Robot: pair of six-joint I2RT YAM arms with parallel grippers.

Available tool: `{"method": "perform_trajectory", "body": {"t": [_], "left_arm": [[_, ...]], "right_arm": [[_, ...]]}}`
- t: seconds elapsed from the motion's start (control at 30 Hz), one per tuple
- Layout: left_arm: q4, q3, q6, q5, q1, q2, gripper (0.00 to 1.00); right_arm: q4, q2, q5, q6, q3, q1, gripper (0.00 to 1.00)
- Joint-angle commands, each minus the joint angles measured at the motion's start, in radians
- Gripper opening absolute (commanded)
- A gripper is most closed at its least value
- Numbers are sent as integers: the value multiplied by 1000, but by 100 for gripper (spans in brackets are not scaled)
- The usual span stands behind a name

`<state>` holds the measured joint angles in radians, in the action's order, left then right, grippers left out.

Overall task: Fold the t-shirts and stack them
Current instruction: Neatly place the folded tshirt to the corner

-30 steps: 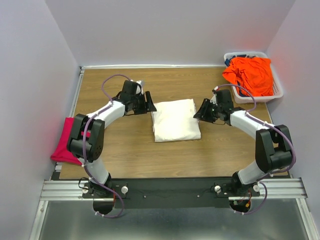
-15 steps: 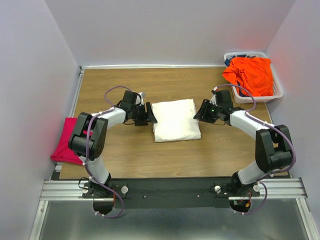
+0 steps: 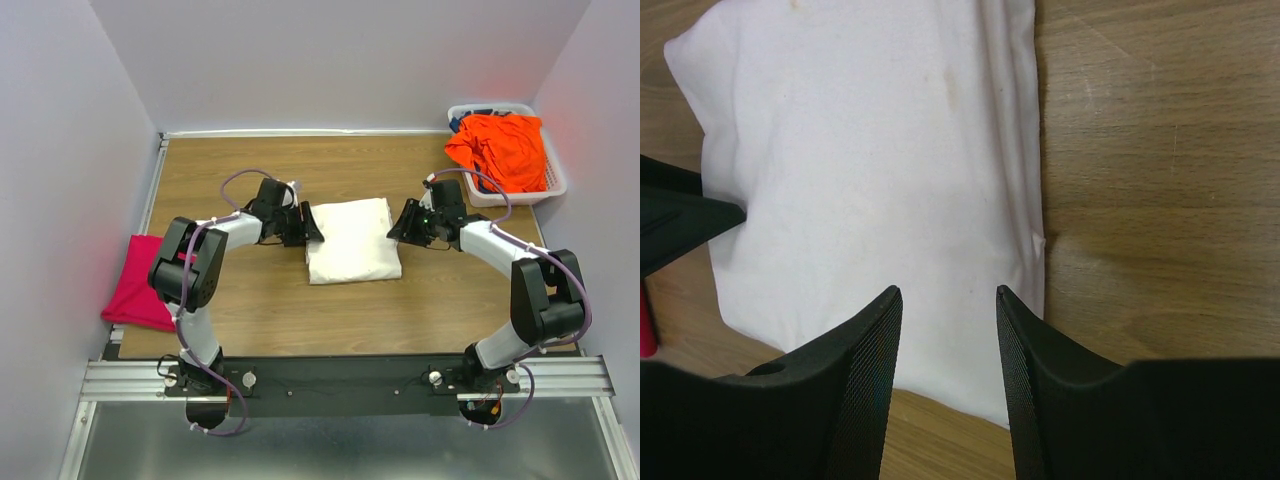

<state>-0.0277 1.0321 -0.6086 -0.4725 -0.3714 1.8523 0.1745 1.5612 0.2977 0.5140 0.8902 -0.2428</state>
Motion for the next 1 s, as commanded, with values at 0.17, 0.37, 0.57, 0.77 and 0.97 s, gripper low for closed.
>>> {"method": "perform_trajectory", "body": {"t": [0.17,0.37,0.57,0.77,0.97], "left_arm": [[-38,11,-135,113,-60,21,16],[-54,22,-252,175,-17,-68,0],[-283,199,-384,337,71,-78,0],[-477,367,-436,394,210,5,0],[-555,457,-465,431,360,51,0]], "right_arm": [[3,14,-6,-2,-2,-7,50],[8,-26,4,6,-16,-7,50],[26,-38,24,17,-23,-13,49],[46,-55,29,11,-14,-21,49],[54,-61,29,12,-11,-27,49]]}}
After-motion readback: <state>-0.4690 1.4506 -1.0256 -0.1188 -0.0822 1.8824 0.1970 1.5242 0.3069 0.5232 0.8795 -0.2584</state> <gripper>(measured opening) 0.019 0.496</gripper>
